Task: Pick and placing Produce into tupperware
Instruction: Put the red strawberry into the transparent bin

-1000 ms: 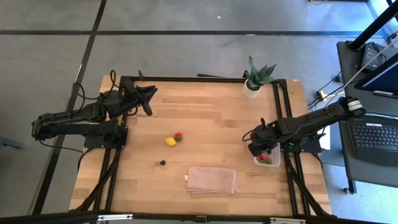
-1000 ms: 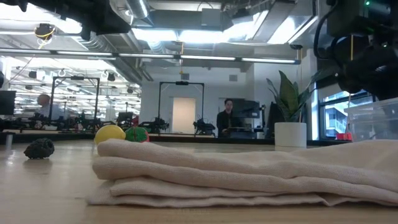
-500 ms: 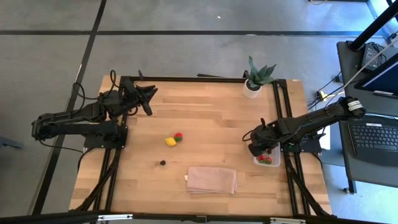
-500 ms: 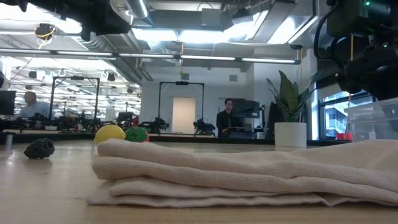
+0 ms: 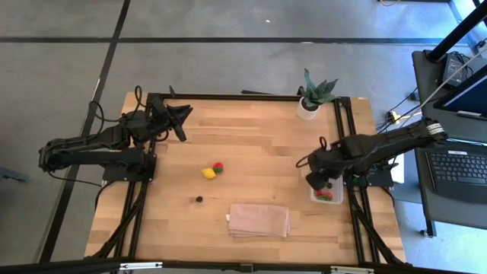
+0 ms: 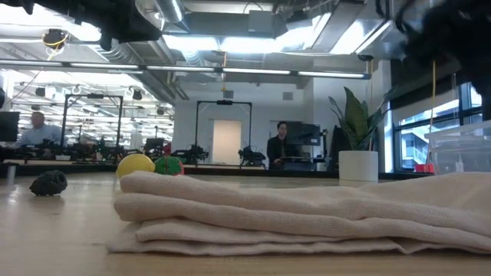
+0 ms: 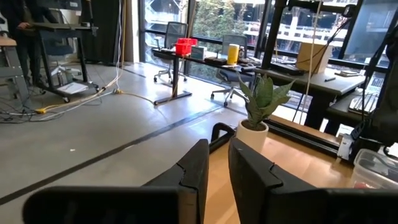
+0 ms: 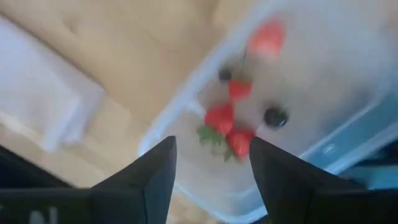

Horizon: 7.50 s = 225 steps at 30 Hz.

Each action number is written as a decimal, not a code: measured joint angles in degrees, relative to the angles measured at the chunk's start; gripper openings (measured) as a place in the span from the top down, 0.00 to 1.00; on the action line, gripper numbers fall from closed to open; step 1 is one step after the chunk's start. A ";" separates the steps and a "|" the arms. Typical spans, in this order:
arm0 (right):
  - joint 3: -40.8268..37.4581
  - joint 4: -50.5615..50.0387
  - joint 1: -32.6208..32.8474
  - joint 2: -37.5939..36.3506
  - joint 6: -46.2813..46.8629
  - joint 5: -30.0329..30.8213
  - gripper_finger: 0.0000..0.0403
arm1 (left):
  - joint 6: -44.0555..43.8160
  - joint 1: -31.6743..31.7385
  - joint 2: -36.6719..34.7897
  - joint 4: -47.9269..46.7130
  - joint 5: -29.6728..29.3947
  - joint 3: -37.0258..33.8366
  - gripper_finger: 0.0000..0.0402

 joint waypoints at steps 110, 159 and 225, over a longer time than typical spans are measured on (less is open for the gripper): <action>-10.52 65.03 -36.50 0.00 -78.15 17.10 0.49 | 2.74 -10.76 69.22 -45.96 27.36 37.18 0.37; -10.52 62.08 -36.50 0.02 -78.33 17.15 0.49 | -1.57 -11.63 75.41 -47.42 28.43 37.13 0.38; 10.09 38.88 -39.95 -15.05 -75.46 25.97 0.49 | 13.48 -6.72 74.42 -32.08 24.88 62.88 0.53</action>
